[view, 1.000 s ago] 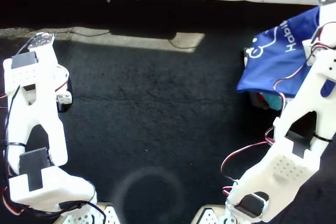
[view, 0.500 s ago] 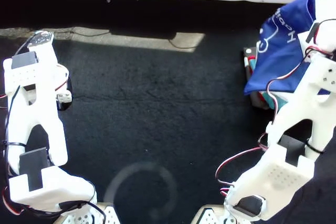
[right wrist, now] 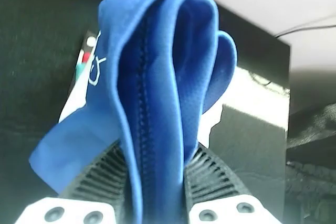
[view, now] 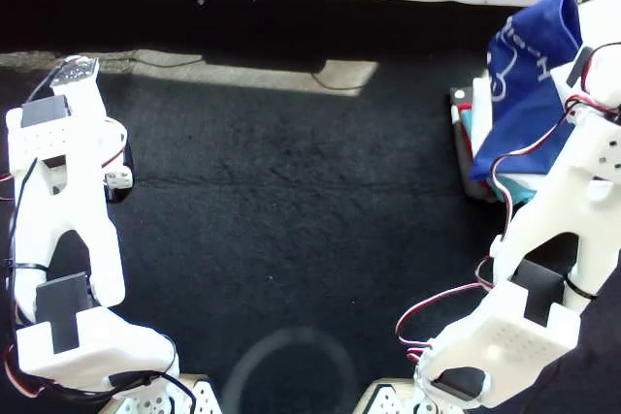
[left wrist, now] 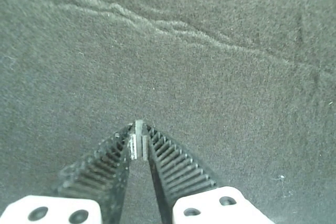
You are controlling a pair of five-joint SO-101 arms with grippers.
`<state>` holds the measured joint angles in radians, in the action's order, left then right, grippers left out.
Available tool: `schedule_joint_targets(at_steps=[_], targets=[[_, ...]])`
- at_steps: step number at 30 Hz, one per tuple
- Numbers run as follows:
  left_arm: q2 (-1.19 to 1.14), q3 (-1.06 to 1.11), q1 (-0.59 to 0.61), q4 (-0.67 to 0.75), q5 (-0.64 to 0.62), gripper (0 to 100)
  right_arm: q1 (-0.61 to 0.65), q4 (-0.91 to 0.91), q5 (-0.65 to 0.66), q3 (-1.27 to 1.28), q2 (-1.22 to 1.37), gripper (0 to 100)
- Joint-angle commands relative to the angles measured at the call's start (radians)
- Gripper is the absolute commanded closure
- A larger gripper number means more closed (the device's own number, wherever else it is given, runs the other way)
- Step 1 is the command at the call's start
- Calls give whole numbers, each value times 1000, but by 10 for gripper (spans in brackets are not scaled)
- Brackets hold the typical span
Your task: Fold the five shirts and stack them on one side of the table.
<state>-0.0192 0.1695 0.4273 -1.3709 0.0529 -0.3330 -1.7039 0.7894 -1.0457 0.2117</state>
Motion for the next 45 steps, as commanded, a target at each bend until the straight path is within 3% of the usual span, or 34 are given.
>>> schedule_joint_targets(at_steps=[1,8,13,21,30,32,34,38,42,45], targets=[[48,-4,-13,9,5,990,-45,61,20,41,51,993],[45,-4,-13,9,5,990,-168,326,23,39,266,993],[47,-4,-13,9,5,990,-182,371,23,39,357,989],[48,-4,-13,3,5,990,-173,421,14,39,374,759],[48,-4,-13,3,5,990,-159,440,-305,-122,372,764],[48,-4,-13,5,5,990,-143,369,-310,-133,372,841],[48,-4,-13,8,5,990,-119,308,-311,-131,377,994],[48,-4,-13,9,5,990,-7,214,-316,-122,380,947],[47,-4,-13,9,5,990,134,255,-316,-122,452,947],[48,-4,-12,6,5,990,165,305,-316,-130,567,947]])
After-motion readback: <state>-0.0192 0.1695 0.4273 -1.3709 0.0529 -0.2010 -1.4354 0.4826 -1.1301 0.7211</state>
